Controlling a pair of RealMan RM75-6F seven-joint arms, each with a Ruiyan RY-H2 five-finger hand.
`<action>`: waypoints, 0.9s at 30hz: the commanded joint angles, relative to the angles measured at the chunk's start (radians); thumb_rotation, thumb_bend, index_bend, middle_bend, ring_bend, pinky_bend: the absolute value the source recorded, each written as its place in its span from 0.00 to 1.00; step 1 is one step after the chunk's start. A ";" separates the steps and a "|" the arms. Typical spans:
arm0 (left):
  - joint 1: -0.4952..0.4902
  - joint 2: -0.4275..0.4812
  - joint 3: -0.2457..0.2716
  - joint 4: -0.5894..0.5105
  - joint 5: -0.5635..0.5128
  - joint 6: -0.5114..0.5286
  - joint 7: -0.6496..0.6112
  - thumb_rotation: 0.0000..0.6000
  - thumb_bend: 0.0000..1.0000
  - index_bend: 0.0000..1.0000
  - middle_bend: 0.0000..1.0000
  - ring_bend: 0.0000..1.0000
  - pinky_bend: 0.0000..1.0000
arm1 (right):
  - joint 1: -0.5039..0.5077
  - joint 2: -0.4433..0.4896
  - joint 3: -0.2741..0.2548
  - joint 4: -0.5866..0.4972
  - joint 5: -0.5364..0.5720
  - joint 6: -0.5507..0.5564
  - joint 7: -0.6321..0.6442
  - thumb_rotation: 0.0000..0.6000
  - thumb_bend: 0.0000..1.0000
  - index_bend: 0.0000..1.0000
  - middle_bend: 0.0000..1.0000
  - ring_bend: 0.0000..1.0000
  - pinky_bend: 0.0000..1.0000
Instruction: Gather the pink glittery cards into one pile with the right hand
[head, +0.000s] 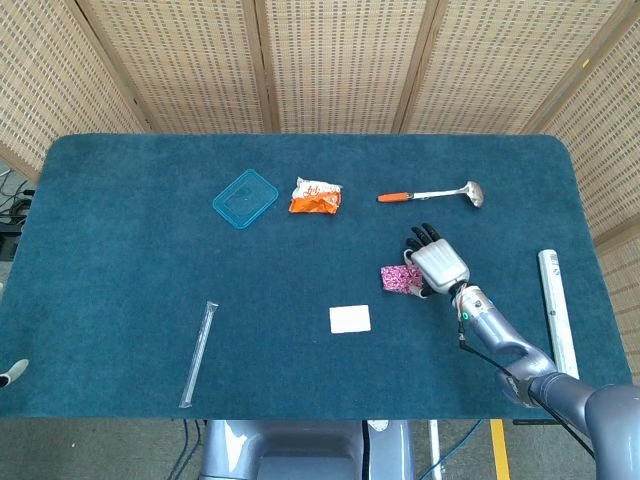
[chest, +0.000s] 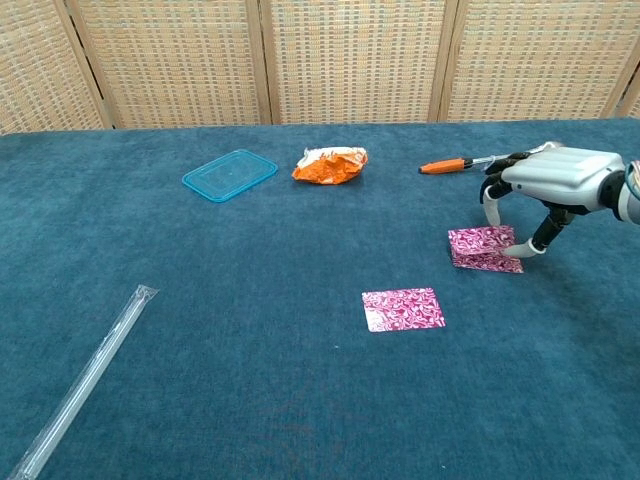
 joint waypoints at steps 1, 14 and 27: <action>0.000 0.000 0.001 -0.001 0.000 -0.001 0.001 1.00 0.05 0.00 0.00 0.00 0.00 | -0.005 -0.002 -0.005 0.010 -0.006 0.000 0.008 1.00 0.31 0.46 0.21 0.00 0.00; 0.000 0.001 0.001 -0.006 0.000 -0.001 0.010 1.00 0.05 0.00 0.00 0.00 0.00 | -0.012 -0.014 -0.008 0.052 -0.022 -0.002 0.040 1.00 0.25 0.38 0.19 0.00 0.00; 0.001 0.003 0.001 -0.006 0.000 0.000 0.008 1.00 0.05 0.00 0.00 0.00 0.00 | -0.015 -0.019 -0.005 0.069 -0.028 -0.004 0.053 1.00 0.23 0.31 0.18 0.00 0.00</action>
